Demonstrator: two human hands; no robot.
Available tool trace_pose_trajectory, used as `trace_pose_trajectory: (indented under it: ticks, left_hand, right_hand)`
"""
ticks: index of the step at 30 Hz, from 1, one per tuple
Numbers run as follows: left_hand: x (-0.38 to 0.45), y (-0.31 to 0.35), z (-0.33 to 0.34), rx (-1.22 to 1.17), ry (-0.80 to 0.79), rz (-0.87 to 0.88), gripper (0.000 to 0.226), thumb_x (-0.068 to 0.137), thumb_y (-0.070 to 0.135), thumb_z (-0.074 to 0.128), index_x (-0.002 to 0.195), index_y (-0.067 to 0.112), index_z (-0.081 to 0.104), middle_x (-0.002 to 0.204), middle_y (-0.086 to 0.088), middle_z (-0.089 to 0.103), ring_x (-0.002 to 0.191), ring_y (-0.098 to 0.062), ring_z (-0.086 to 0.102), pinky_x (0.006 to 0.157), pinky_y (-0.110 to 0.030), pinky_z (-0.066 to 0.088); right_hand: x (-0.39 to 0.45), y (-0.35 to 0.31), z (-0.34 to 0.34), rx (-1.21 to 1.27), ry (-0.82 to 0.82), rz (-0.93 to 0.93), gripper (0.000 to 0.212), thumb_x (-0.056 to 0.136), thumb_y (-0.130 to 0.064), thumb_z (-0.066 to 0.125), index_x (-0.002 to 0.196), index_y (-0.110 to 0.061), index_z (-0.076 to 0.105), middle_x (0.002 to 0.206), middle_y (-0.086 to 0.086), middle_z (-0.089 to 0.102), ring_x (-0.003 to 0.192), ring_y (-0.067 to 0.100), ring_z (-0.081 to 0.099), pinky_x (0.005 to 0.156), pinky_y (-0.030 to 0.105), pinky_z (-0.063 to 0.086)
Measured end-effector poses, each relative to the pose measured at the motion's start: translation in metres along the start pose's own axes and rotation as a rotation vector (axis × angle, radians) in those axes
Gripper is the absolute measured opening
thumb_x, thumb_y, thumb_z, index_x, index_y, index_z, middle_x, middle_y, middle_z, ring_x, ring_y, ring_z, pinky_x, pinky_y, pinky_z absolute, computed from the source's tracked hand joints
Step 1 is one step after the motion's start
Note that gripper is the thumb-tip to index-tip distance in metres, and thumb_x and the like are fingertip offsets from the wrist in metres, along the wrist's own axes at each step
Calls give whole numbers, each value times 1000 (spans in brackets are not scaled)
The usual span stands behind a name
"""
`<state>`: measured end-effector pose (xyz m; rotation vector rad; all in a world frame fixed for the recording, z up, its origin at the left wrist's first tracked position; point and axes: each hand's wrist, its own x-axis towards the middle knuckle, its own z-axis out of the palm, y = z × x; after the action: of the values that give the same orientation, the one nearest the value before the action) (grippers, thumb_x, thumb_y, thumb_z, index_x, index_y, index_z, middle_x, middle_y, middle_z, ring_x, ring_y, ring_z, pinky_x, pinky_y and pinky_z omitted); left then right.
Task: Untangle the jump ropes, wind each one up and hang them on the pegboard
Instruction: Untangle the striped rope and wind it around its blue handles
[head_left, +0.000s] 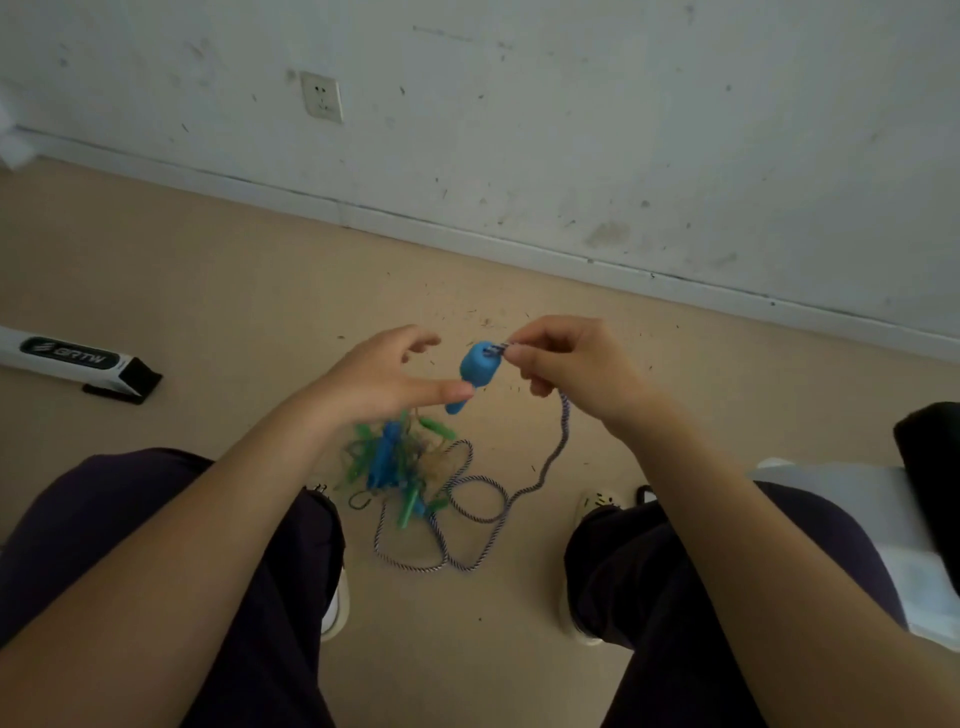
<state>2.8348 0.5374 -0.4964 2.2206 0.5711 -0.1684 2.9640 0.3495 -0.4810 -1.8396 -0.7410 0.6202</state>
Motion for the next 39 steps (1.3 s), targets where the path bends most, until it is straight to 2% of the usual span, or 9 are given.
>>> trace_pose_trajectory:
  ticks: [3,5,9,13,19,23,29,35,39]
  left_hand:
    - [-6,12,6,-263,-182,147,68,68,62,79,127,36,60,125,17,66,119,-2,59,110,-37,44]
    - [-8,17,11,-323,-222,149,34,83,42,75,111,26,64,93,7,75,89,-6,71,94,-29,54]
    - [-1,13,8,-646,109,61,17,94,36,65,93,21,56,53,9,47,47,-9,44,51,-27,44]
    - [4,5,-11,-1007,438,-31,25,89,34,72,89,20,51,54,9,42,45,-7,36,45,-22,36]
    - [-9,16,12,-600,-139,25,54,64,42,80,110,15,69,82,-6,66,49,-10,44,46,-22,38]
    - [-7,16,19,-560,-215,23,55,67,44,81,115,20,70,97,-7,71,82,-12,63,58,-24,46]
    - [-4,15,17,-586,-364,136,45,82,33,69,124,18,66,122,2,71,117,-14,64,97,-31,50]
    - [-5,17,15,-652,-268,82,11,90,16,68,86,6,64,70,-6,67,62,-21,63,62,-27,51]
    - [-5,15,5,-634,-167,12,13,90,18,69,83,9,64,65,-3,65,55,-16,57,54,-24,48]
  right_hand:
    - [-2,-5,5,71,-53,-38,8,87,-19,72,93,-15,75,60,2,58,54,16,50,52,26,45]
    - [-1,-6,5,110,-20,-44,5,87,-20,73,90,-16,75,54,-2,52,51,15,43,49,28,39]
    - [2,-4,-3,17,38,42,15,88,-28,72,84,-14,72,53,-6,49,51,13,43,50,27,39]
    - [0,-2,-8,-40,11,50,15,92,-24,67,83,-14,73,63,-2,58,59,9,54,61,22,48]
    - [-3,-7,7,179,-102,60,20,90,-24,67,96,-7,77,73,0,66,69,11,57,67,25,51]
    - [-4,-13,18,334,-131,102,26,81,-33,69,84,-8,76,79,5,73,77,16,65,80,32,54]
    - [-2,-12,16,360,-94,125,22,95,-24,61,83,-7,69,54,3,49,47,14,43,50,23,43]
    - [2,-7,6,215,42,132,18,88,-14,71,80,0,63,57,5,58,44,18,55,50,29,54]
    - [0,-6,-6,203,285,160,25,85,-13,75,99,-2,56,66,10,61,46,18,57,51,31,57]
